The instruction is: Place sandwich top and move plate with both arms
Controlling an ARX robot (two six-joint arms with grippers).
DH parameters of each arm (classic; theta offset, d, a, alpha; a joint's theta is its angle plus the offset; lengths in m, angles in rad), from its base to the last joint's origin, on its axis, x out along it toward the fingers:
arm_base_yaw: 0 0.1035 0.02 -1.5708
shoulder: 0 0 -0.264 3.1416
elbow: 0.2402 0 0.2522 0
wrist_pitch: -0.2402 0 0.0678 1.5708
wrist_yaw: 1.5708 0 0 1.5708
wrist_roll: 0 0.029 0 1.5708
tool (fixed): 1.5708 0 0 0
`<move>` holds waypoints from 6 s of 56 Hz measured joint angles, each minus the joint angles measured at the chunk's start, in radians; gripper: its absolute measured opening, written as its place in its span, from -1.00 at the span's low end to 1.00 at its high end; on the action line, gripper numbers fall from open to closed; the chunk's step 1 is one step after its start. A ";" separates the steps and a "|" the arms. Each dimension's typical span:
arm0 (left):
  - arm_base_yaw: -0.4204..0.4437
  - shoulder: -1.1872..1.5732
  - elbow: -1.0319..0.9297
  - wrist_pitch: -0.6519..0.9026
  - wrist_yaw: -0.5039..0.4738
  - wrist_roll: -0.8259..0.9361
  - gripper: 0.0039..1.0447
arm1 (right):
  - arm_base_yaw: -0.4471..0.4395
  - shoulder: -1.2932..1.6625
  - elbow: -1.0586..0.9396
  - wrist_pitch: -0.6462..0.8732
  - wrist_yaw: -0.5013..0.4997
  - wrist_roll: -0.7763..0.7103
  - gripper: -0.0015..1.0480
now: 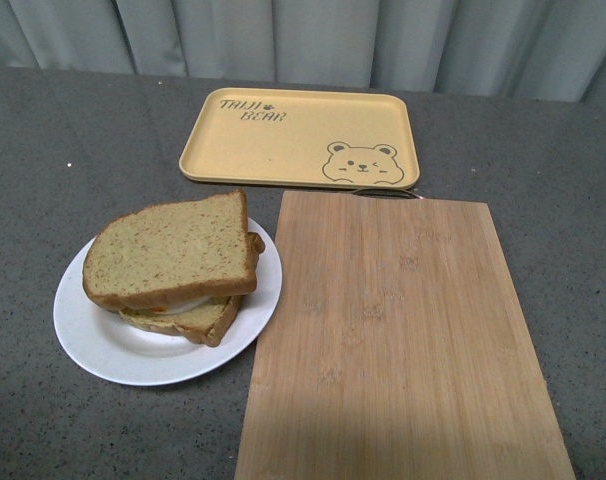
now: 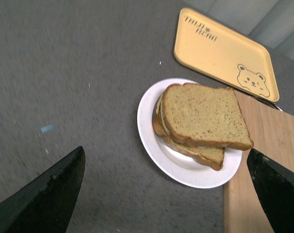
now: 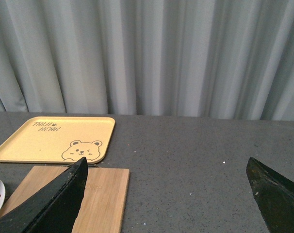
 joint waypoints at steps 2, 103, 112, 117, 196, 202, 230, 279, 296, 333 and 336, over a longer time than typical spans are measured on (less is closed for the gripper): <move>-0.007 0.084 0.006 0.041 0.020 -0.069 0.88 | 0.000 0.000 0.000 0.000 0.000 0.000 0.82; -0.118 1.563 0.317 0.769 0.193 -0.613 -0.34 | 0.000 0.000 0.000 0.000 0.000 0.000 0.82; -0.094 1.565 0.326 0.787 0.231 -0.644 -0.84 | 0.000 0.000 0.000 0.000 0.000 0.000 0.82; -0.084 1.552 0.327 0.796 0.261 -0.655 -0.92 | 0.000 0.000 0.000 0.000 0.000 0.000 0.82; -0.256 1.951 1.262 0.638 0.366 -0.943 -0.94 | 0.000 0.000 0.000 0.000 0.000 0.000 0.82; -0.255 1.977 1.289 0.636 0.367 -0.946 -0.94 | 0.000 0.000 0.000 0.000 0.000 0.000 0.82; -0.241 2.026 1.314 0.625 0.350 -0.914 -0.43 | 0.000 0.000 0.000 0.000 0.000 0.000 0.82; -0.176 1.432 0.401 1.502 -0.205 0.299 -0.50 | 0.000 0.000 0.000 0.000 0.000 0.000 0.82; -0.135 1.188 0.165 1.471 -0.159 0.336 -0.93 | 0.000 0.000 0.000 0.000 0.000 0.000 0.82; -0.054 0.567 -0.046 1.056 -0.084 0.345 -0.93 | 0.000 0.000 0.000 0.000 0.000 0.000 0.82; -0.054 0.527 -0.055 1.023 -0.082 0.346 -0.93 | 0.000 0.000 0.000 0.000 0.000 0.000 0.82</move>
